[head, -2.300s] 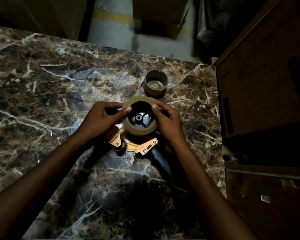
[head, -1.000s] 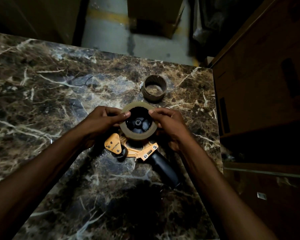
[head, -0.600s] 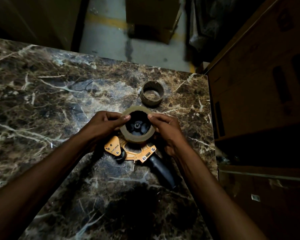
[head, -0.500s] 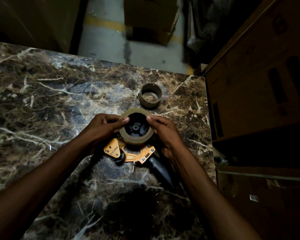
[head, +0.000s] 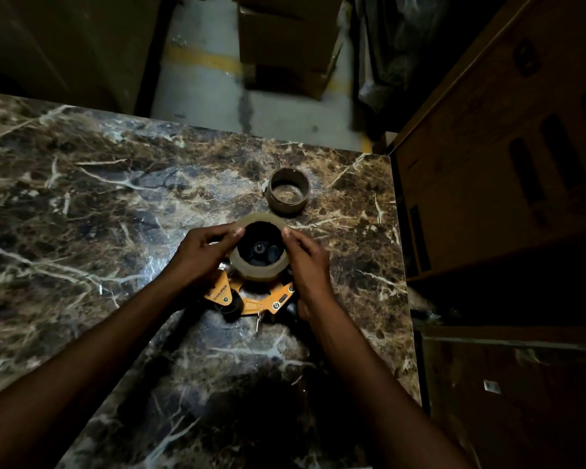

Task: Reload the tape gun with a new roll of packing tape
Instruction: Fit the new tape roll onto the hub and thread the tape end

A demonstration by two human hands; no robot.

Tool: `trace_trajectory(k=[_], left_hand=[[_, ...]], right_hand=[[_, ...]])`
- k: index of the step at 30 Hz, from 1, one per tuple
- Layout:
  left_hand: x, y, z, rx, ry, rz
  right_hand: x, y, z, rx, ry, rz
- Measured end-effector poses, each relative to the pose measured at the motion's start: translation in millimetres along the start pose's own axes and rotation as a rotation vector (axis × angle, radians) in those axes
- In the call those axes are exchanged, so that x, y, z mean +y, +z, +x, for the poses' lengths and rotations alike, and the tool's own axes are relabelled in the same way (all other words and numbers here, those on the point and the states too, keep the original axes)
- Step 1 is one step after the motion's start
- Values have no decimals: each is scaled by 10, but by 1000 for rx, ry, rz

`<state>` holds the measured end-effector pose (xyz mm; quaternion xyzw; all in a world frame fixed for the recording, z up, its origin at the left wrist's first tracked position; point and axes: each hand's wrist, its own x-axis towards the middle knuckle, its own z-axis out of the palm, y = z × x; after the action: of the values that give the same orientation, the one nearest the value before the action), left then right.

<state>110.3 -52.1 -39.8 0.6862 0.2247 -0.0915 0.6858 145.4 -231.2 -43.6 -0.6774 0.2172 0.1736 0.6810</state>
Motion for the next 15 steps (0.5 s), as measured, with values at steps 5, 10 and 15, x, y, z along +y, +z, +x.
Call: trace_trajectory(k=[5, 10, 15], left_hand=[[16, 1, 23, -4, 9, -12], [-144, 38, -61, 18, 13, -21], [-259, 138, -37, 99, 149, -19]], right_hand=[[52, 25, -21, 56, -67, -13], [152, 54, -100, 117, -130, -83], [229, -38, 26, 159, -233, -103]])
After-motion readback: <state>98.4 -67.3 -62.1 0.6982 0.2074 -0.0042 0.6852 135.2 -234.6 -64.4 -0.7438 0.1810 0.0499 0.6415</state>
